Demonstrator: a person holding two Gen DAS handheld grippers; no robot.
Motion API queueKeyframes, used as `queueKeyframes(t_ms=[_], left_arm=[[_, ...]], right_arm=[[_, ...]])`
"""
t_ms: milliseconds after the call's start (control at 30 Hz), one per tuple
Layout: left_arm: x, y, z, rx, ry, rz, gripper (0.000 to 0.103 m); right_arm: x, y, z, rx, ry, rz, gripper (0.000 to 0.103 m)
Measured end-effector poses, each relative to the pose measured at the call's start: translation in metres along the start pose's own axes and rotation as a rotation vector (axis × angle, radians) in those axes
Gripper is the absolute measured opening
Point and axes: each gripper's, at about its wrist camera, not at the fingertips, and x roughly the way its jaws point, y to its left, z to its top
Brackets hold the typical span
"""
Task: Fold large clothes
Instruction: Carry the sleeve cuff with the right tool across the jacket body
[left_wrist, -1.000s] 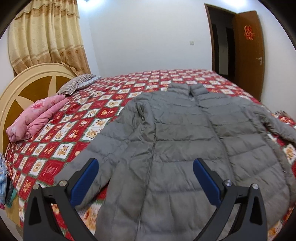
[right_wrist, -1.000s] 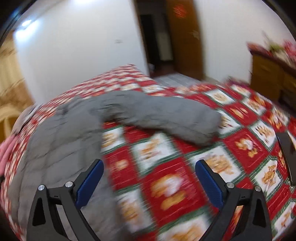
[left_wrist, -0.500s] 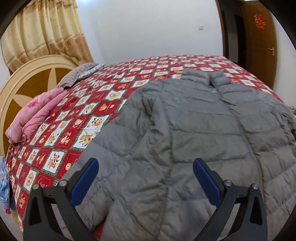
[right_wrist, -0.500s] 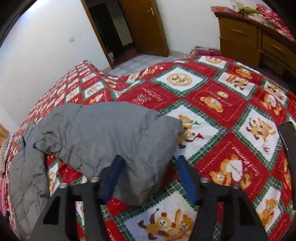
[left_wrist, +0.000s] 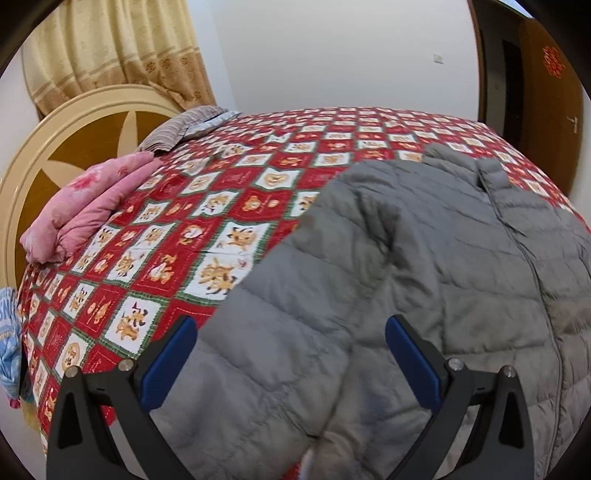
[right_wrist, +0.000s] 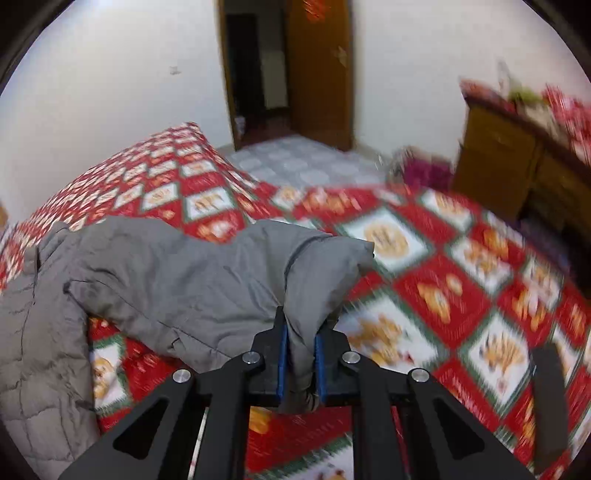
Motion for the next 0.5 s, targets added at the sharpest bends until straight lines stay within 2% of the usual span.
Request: queueKeyframes(t_ms=[100,233,500], left_arm=[[0.003,0.008,0.004,-0.012,-0.004,0.006,0.103],[0.006,0.017,0.01,-0.015,-0.022,0.035,0.103],[0.019,0.029,0.018,-0.013,-0.01,0.064,0.103]], right_arm=[[-0.011,0.039,0.013,-0.086,-0.051,0.018,0.011],[-0.016,0.089,0.022,-0.148,-0.073,0.075,0.01],[-0.029,0.192,0.017,-0.288,-0.112,0.201,0.008]])
